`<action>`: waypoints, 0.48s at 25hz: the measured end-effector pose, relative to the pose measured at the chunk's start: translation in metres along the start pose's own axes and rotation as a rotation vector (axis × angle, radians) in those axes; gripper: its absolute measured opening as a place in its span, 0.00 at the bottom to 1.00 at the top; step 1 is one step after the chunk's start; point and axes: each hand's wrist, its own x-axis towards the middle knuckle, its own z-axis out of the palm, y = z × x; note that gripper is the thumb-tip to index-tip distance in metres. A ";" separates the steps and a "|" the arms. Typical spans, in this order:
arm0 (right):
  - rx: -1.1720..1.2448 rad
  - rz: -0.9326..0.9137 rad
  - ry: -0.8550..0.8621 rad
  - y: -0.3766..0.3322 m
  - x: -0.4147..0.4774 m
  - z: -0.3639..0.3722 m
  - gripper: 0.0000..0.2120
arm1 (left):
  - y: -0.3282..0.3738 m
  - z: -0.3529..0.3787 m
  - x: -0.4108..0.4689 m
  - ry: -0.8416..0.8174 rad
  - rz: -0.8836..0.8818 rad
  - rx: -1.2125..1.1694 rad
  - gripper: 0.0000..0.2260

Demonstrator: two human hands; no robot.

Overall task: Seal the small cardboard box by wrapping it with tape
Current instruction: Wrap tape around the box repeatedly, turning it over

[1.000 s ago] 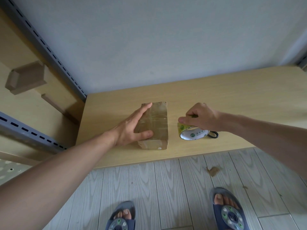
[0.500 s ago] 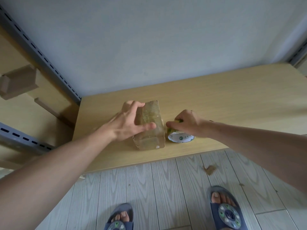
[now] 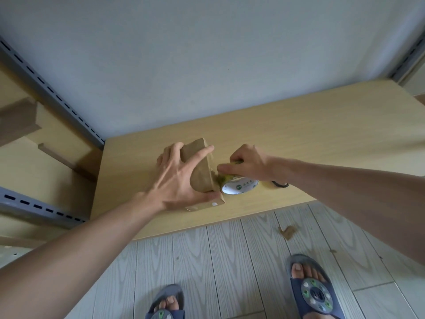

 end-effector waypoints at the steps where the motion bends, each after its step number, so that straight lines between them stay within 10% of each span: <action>1: 0.029 -0.043 0.003 -0.002 0.001 -0.001 0.29 | -0.010 0.002 -0.005 0.023 0.012 -0.081 0.49; 12: 0.239 -0.169 0.043 -0.053 0.007 -0.003 0.20 | -0.067 0.003 -0.036 0.037 0.058 -0.434 0.46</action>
